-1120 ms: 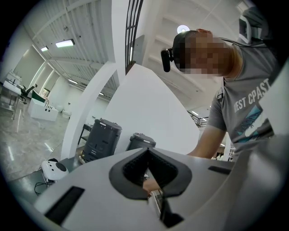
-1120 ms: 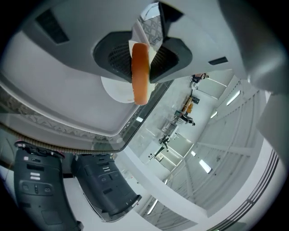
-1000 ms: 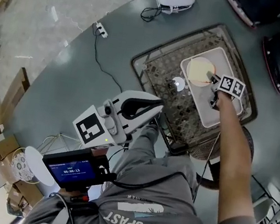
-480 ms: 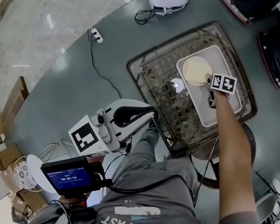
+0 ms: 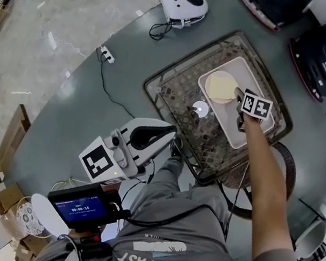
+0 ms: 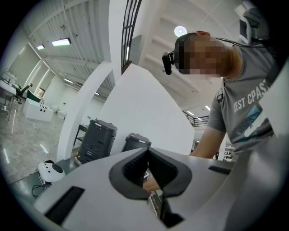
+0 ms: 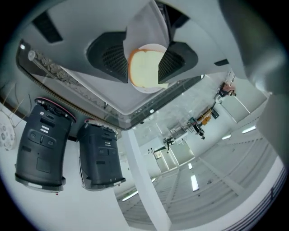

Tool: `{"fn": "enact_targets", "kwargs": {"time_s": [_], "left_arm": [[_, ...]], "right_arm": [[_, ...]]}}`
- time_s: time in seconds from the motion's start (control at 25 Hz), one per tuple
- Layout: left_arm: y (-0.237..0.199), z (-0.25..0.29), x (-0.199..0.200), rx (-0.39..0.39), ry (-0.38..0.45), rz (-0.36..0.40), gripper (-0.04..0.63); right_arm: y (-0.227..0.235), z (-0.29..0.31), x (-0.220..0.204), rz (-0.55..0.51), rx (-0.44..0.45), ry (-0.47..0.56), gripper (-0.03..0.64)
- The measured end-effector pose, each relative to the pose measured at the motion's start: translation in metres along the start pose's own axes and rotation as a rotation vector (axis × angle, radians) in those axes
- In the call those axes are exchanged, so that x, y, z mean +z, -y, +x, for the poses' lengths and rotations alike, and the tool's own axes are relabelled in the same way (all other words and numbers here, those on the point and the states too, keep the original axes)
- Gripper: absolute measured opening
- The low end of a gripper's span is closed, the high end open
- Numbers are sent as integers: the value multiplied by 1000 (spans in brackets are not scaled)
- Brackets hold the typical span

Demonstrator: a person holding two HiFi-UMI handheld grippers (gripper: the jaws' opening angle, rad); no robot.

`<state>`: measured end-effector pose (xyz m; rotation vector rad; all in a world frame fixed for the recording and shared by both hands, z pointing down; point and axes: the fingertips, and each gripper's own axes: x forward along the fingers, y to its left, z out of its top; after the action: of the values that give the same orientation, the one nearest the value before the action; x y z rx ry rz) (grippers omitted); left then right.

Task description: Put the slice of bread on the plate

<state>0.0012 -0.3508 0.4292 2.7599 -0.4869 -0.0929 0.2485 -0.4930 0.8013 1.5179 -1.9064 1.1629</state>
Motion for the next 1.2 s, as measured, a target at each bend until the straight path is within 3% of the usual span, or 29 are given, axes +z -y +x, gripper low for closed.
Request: {"fn": "enact_targets", "kwargs": {"time_s": [0.04,0.16,0.36,0.64,0.84,0.96,1.2], "left_arm": [[2,1,3,-11,3,8,8],[11,5,10,-46,9,30,8],[30,9,24,-109,17,64,8],[67,25,49,-207,15,156,8],[100,25,64,-289,32,208,8],[129,15,65,-319,45,218,8],[156,-1,43,-343,60,196,8]], "right_arm": [[-9,-11,8,13,27,42,194],[-40,-50,33,58,129,182,7],[-104,-135,67,16,291,368,6],[-197,-320,110,-117,504,666,7],[-259,-424,94,-323,495,753,5],[-289,-475,69,-396,475,802,5],[-316,-531,39,-527,425,900,5]]}}
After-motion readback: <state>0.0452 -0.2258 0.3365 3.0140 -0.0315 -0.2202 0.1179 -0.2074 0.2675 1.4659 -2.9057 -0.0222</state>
